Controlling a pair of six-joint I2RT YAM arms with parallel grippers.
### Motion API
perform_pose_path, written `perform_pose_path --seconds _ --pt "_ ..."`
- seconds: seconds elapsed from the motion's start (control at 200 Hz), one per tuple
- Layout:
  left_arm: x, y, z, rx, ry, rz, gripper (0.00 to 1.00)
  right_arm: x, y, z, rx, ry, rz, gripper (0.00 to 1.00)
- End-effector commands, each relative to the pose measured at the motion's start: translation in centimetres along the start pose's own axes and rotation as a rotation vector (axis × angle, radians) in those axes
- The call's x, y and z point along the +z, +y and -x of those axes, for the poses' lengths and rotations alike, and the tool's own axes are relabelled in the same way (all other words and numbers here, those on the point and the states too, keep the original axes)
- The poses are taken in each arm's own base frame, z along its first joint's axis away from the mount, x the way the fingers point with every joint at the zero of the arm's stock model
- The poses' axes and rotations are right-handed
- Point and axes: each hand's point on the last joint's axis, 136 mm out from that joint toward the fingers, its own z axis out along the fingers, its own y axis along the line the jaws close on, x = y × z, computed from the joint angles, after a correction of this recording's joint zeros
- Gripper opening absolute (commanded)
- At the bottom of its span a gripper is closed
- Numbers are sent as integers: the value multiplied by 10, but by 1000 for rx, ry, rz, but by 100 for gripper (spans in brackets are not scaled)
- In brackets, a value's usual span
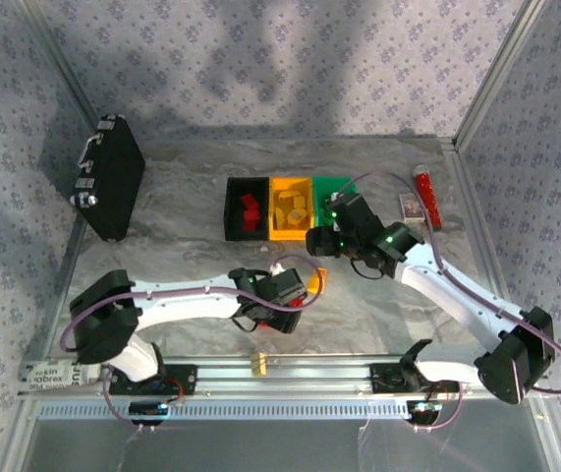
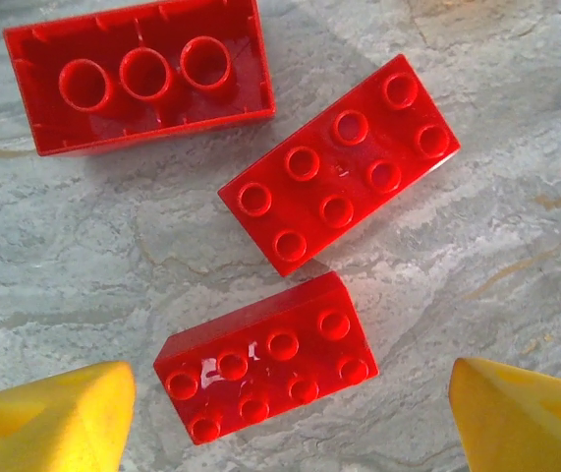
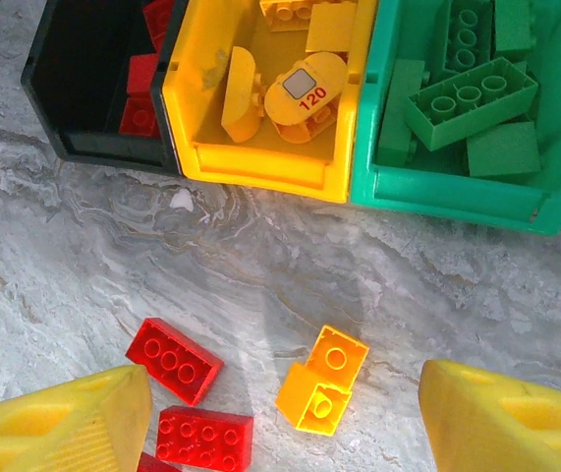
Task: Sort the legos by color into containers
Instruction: Pick up the lego from the middle-left of the table.
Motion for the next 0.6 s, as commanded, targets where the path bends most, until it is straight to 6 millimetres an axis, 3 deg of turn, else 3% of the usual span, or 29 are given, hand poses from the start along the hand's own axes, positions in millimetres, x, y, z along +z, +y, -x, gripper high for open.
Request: perform_pose_path --seconds 0.0,0.165,0.595 --pt "1 3 -10 -72 70 42 84 -5 -2 1 32 -21 12 74" --pt "5 10 -15 -120 105 95 84 -6 -8 -4 40 -19 4 74" --pt "23 1 -21 -135 173 101 79 -8 -16 -7 69 -41 5 74"
